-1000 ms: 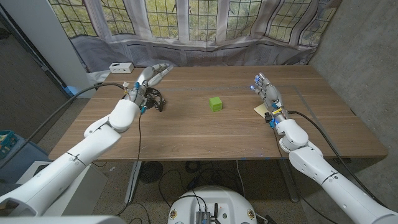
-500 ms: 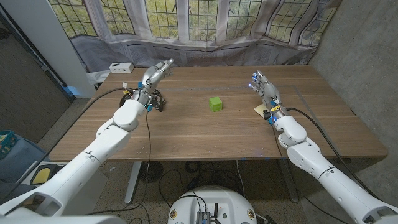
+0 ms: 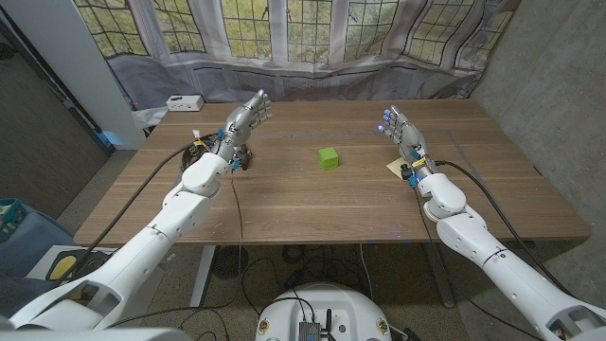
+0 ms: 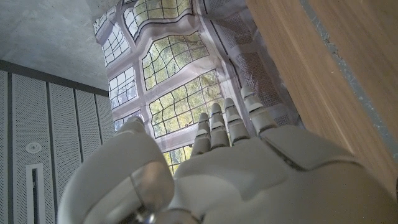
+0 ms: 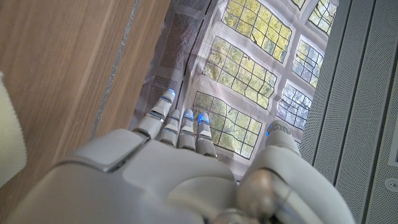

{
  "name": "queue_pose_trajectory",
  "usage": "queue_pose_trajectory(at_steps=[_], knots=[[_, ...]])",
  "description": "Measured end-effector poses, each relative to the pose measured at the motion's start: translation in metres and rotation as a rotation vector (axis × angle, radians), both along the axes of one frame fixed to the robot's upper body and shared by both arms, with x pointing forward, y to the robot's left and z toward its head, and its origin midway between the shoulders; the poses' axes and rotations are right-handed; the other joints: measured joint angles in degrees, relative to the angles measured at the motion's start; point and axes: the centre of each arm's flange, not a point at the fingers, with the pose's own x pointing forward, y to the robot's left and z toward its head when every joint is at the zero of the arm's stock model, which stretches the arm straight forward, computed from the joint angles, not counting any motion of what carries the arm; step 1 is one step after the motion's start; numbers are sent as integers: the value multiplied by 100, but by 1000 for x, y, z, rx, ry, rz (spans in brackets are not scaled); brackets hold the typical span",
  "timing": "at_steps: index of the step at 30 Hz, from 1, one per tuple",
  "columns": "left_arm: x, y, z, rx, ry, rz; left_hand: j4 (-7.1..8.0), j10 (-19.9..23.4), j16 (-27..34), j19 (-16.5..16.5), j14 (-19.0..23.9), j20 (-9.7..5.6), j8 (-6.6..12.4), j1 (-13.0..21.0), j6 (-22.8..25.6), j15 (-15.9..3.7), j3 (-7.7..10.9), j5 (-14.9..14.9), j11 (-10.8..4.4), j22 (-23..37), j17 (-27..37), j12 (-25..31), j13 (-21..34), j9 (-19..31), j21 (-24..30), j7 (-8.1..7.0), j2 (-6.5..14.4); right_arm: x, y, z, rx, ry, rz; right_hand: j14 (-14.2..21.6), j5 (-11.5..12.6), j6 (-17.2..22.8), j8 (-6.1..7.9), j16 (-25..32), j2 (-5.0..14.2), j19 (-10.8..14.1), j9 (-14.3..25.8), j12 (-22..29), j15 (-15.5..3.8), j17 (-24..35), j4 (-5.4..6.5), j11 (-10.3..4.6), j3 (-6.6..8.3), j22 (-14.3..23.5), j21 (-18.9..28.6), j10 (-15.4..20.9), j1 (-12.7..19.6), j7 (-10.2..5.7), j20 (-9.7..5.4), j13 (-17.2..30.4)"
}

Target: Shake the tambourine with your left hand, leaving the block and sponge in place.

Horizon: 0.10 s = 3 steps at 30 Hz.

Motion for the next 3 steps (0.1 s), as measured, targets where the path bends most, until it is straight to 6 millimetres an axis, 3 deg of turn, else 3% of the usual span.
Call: queue_pose_trajectory(at_steps=[3], knots=[[3, -1, -3, -12, 12, -13, 0, -30, 0, -32, 0, 26, 0, -24, -3, 0, 0, 0, 29, 0, 0, 0, 0, 0, 0, -3, -24, 1, 1, -1, 1, 2, 1, 0, 0, -32, 0, 0, 0, -8, 0, 0, 0, 0, 0, 0, 0, 0, 0, 0, 0, 32, 8, 0]])
